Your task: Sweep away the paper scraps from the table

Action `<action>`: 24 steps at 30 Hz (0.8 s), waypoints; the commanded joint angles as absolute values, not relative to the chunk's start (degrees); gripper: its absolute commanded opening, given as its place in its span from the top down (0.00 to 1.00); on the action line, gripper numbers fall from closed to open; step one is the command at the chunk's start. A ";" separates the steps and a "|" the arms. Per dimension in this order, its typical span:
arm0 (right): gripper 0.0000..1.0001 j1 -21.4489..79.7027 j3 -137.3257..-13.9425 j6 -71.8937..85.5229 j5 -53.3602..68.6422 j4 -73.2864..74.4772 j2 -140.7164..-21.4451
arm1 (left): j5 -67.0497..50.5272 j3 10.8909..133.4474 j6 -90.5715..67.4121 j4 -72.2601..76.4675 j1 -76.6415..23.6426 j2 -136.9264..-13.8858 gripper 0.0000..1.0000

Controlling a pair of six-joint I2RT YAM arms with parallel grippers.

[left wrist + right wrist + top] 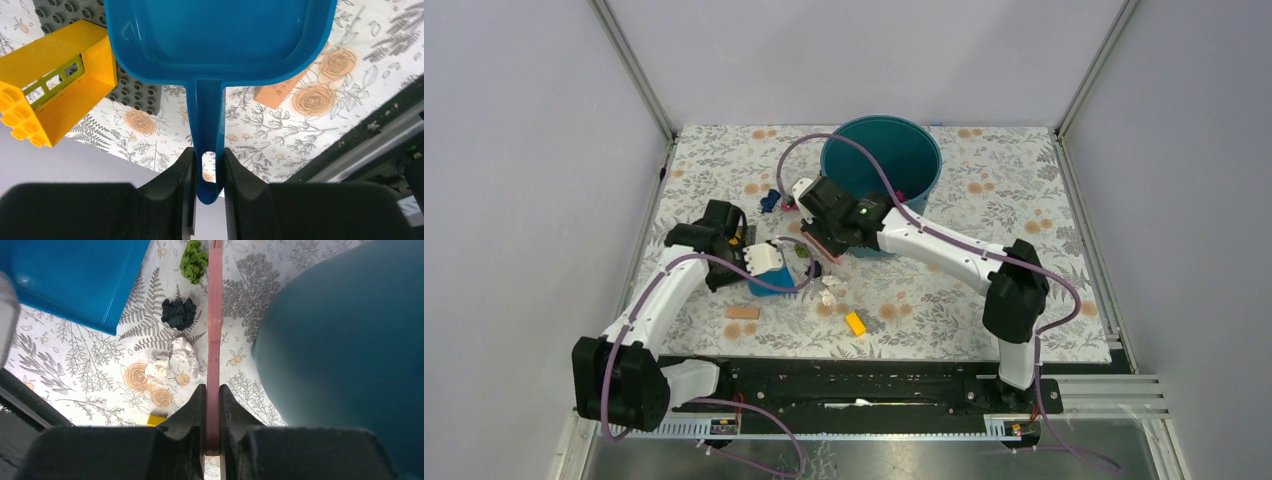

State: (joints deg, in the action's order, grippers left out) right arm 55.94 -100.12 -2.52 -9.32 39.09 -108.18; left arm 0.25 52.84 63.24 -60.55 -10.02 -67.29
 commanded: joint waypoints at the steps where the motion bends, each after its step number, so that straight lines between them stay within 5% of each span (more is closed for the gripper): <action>1: 1.00 56.69 -102.52 -1.25 -12.57 38.21 -111.08 | 4.99 52.33 59.31 -54.43 -11.99 -69.96 1.00; 24: 1.00 52.70 -104.68 6.23 13.09 34.93 -109.74 | 1.68 52.02 48.20 -45.49 -17.40 -75.46 1.00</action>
